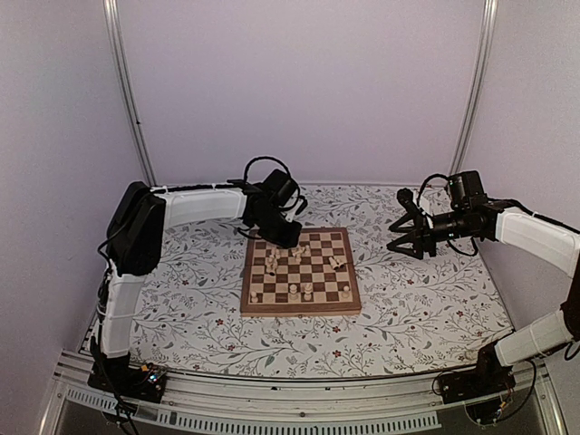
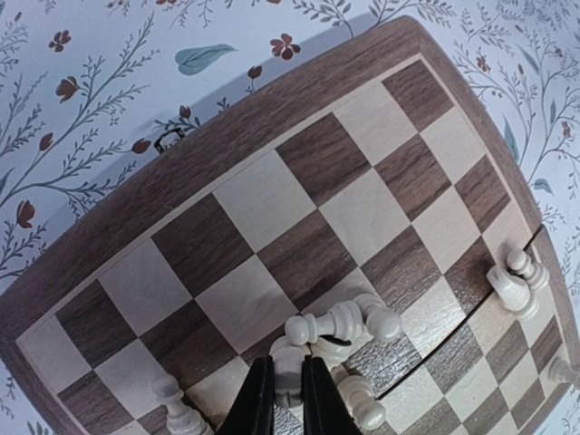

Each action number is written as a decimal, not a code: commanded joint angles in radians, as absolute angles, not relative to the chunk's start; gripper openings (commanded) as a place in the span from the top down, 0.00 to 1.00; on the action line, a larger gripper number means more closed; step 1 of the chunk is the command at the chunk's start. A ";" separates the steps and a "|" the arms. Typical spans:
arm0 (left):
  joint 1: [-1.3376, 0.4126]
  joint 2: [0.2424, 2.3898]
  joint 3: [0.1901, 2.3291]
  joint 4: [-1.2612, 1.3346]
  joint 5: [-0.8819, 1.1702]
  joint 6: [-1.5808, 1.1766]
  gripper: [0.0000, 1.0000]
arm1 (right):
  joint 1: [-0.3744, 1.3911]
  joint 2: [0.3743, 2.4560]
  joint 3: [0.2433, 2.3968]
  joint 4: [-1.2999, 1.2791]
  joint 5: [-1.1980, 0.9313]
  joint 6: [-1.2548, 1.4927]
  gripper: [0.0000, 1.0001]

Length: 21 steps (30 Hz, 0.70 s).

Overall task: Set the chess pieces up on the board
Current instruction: Pick up the chess piece from the chessboard.

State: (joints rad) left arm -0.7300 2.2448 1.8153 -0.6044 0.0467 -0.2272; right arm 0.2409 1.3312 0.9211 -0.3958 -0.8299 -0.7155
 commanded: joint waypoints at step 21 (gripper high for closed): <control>-0.896 1.687 1.397 -0.528 -0.043 -0.160 0.95 | 0.323 1.382 0.944 -0.336 -0.796 -0.661 0.42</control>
State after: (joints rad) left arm -0.7765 1.7824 1.4971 -0.5400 0.0612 -0.2077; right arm 0.3210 1.3762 0.9543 -0.3496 -0.8337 -0.6582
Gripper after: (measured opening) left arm 0.098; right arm 0.582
